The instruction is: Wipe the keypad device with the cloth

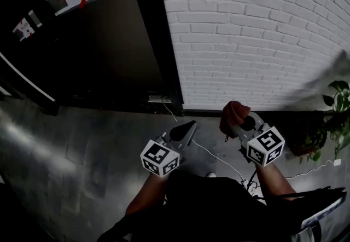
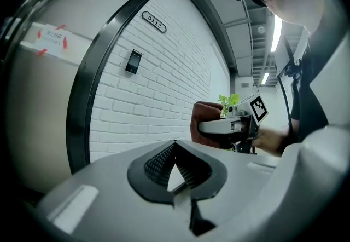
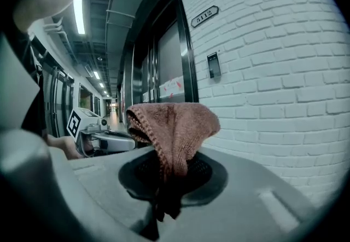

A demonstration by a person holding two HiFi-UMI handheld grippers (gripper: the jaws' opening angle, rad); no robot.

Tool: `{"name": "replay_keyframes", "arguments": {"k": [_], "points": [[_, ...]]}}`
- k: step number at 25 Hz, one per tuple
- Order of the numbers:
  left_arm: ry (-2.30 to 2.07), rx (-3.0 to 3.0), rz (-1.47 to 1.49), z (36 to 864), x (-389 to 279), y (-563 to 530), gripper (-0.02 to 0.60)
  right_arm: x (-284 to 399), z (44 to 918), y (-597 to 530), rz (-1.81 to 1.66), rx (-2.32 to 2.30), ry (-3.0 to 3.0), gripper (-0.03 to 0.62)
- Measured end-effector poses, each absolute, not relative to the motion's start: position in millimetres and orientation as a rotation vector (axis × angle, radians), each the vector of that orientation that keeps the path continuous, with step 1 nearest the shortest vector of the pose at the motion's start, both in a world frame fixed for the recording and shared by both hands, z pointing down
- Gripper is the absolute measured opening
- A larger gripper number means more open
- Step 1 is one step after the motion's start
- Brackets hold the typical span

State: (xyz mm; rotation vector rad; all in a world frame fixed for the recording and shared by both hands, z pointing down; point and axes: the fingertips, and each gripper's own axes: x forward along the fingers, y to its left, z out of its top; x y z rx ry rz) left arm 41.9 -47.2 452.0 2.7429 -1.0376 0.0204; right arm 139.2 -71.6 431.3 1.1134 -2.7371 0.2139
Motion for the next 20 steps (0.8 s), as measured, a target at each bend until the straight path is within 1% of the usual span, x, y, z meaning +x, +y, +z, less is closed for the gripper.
{"name": "replay_keyframes", "arguments": {"k": [6, 14, 20], "points": [[-1.012, 2.74, 0.038, 450.6, 36.9, -43.1, 0.017, 135.8, 431.2, -62.9, 0.231, 1.135, -2.743, 0.046], [-0.966, 2.774, 0.074, 440.9, 9.7, -57.5, 0.017, 110.8, 435.5, -70.4, 0.258, 1.199, -2.738, 0.044], [-0.935, 2.803, 0.064, 433.4, 3.5, -64.4, 0.017, 101.6, 433.5, -73.0, 0.267, 1.242, -2.727, 0.044]]}}
